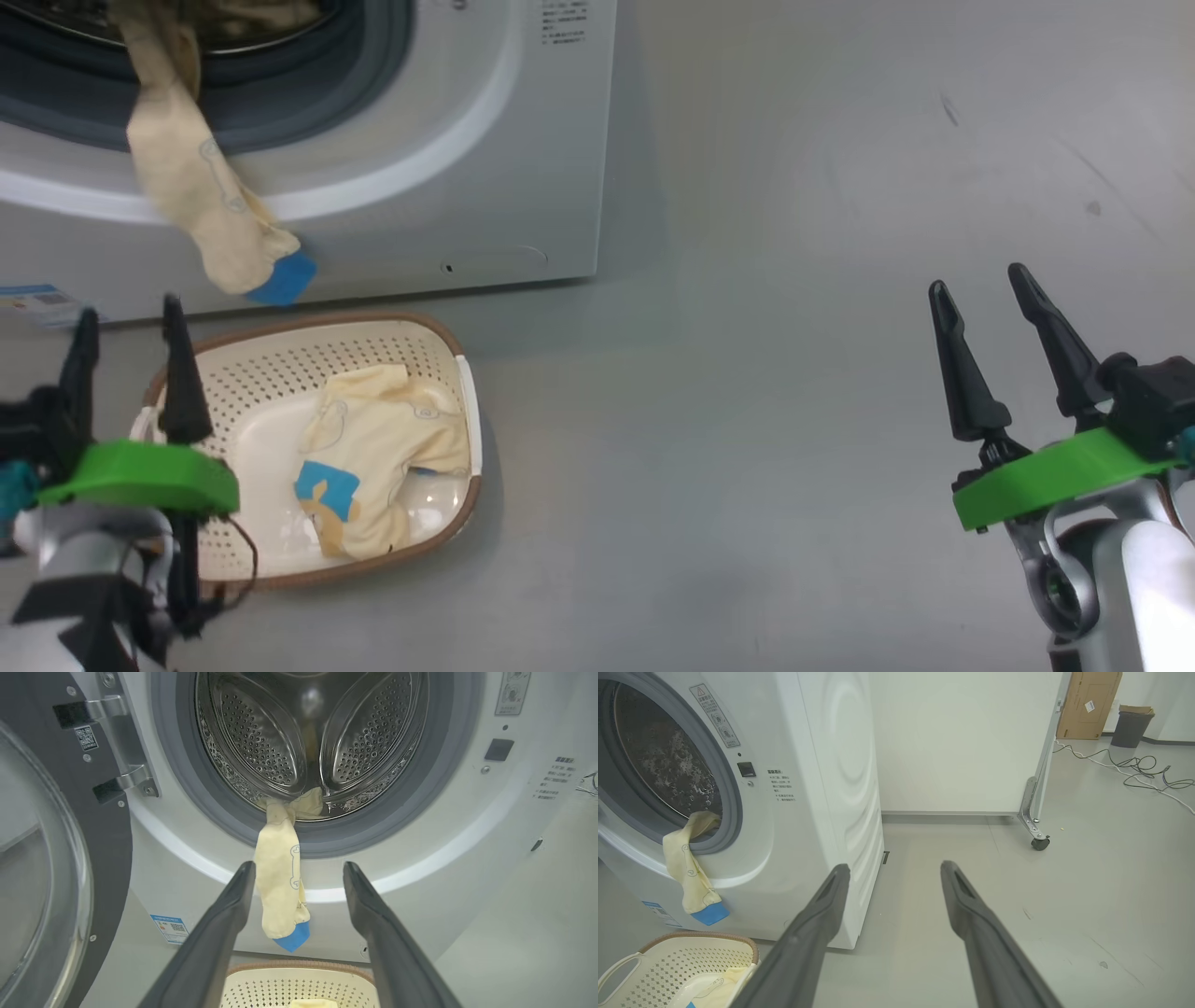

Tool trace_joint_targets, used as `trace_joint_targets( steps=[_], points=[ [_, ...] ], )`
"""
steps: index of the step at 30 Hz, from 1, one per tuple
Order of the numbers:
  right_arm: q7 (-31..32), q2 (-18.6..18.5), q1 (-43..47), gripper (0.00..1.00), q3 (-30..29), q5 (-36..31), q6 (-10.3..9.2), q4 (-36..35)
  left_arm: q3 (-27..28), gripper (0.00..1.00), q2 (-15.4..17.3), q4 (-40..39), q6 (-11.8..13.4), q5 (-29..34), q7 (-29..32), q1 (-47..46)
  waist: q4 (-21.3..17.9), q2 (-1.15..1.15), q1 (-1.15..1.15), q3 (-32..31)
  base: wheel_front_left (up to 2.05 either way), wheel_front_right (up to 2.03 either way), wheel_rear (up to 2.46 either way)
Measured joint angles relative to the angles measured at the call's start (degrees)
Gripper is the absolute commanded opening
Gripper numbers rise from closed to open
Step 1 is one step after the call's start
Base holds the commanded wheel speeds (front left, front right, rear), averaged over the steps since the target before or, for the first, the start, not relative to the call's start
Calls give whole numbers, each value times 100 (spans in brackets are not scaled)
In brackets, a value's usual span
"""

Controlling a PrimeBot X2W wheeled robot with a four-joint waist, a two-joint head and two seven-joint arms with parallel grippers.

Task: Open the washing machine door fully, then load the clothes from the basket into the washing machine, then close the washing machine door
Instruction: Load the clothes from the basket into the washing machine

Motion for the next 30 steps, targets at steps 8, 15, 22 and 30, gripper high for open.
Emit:
trace_joint_targets(
  steps=[8, 15, 22, 30],
  points=[
    [296, 0, 397, 100, -70, -148, 0, -152, 155, 100, -465, -799, 107, 268, 1, 1430, 271, 0, 0, -612, 0, 0, 0],
    [516, 1, 698, 100, -85, -199, 0, -301, 13, 100, -638, -969, 149, 564, 1, 2007, 519, 0, 0, -1087, 0, 0, 0],
    [669, 1, 933, 100, -32, -232, 0, -419, -29, 100, -683, -1042, 153, 637, 1, 2249, 615, 0, 0, -1398, 0, 0, 0],
    [678, 1, 1023, 100, -1, -226, 0, -456, -54, 100, -679, -1066, 207, 682, 3, 2255, 558, 0, 0, -1439, 0, 0, 0]
  ],
)
